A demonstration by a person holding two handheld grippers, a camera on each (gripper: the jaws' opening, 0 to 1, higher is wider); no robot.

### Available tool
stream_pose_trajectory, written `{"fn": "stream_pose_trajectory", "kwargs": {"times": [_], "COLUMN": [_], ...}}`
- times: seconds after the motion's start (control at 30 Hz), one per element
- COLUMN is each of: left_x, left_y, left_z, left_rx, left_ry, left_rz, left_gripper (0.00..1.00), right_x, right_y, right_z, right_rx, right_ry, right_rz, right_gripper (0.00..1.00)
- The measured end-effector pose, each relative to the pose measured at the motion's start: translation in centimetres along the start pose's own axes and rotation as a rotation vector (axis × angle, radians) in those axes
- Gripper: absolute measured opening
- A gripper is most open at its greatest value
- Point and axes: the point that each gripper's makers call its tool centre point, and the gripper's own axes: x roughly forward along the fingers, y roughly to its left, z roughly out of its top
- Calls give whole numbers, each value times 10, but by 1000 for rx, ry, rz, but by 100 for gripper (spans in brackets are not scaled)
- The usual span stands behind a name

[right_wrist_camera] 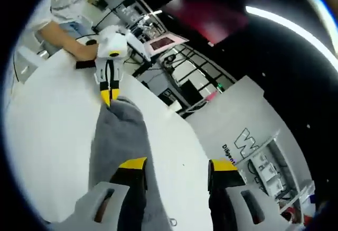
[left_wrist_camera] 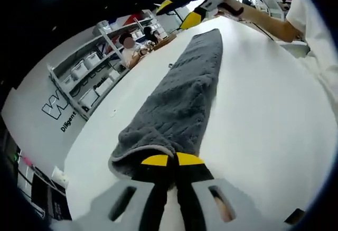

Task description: Open the folded towel by lifting each exposed corner and separating the folded layers until the towel lies flat within the target outline without major curled edges

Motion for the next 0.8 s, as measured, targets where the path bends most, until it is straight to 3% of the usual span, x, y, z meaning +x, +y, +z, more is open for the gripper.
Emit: {"fn": "stream_pose_trajectory", "kwargs": {"times": [0.1, 0.33, 0.43, 0.53, 0.8], "left_x": [0, 0, 0, 1, 2], "left_y": [0, -2, -2, -3, -6], "left_z": [0, -1, -1, -1, 0], "left_rx": [-2, -4, 1, 28, 97], "left_ry": [-1, 2, 4, 8, 37], "left_rz": [-3, -9, -8, -9, 0], "left_gripper": [3, 3, 3, 3, 2], "right_x": [14, 39, 51, 59, 85], "right_y": [12, 15, 12, 14, 16], "right_z": [19, 27, 22, 30, 41], "right_rx": [34, 31, 9, 54, 186], "right_ry": [-54, -43, 5, -33, -34], "right_rz": [64, 89, 74, 102, 124], "right_gripper": [43, 45, 46, 45, 45]}}
